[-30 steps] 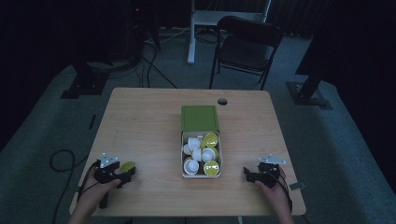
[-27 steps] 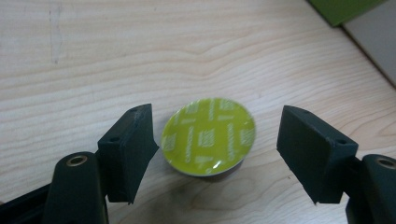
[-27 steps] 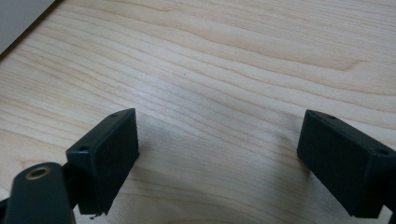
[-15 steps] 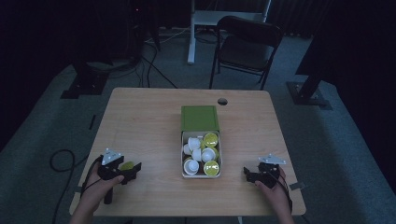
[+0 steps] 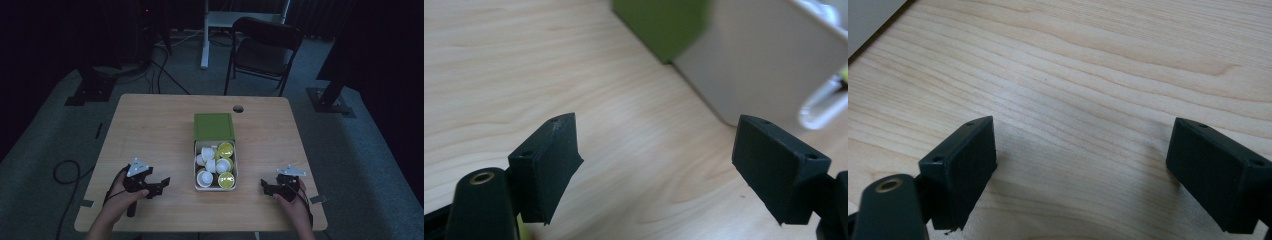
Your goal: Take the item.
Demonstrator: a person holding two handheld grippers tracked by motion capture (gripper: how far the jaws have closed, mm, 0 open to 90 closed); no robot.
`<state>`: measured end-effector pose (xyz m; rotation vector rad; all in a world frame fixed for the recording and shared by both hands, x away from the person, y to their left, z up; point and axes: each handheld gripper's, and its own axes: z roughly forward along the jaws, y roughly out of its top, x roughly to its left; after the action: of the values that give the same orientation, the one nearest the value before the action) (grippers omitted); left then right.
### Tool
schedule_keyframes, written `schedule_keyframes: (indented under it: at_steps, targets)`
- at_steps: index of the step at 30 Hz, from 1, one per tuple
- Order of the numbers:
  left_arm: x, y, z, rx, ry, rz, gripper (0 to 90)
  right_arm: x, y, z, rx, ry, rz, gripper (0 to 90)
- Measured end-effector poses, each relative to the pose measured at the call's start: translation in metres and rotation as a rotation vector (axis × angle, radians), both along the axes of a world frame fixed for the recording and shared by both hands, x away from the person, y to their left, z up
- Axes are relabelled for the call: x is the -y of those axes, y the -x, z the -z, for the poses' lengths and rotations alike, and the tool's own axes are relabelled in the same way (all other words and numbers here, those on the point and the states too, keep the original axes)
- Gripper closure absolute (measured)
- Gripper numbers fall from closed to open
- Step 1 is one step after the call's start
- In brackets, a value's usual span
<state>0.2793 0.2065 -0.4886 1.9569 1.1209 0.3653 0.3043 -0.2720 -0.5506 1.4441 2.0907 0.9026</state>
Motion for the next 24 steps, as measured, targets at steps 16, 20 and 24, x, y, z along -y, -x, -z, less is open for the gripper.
schedule_keyframes:
  at_steps: [16, 20, 24]
  targets:
    - [0.041, 0.013, 0.021, 0.03, -0.02, 0.205, 18.6, 0.0, 0.0, 0.0, -0.001, 0.0, 0.001, 12.1]
    - [0.044, 0.014, 0.024, 0.026, 0.018, 0.228, 16.4, -0.001, -0.001, 0.0, -0.003, -0.002, -0.004, 11.4]
    - [0.047, 0.016, 0.027, 0.069, -0.035, 0.299, 16.0, -0.001, -0.002, 0.0, -0.003, 0.0, -0.005, 11.2]
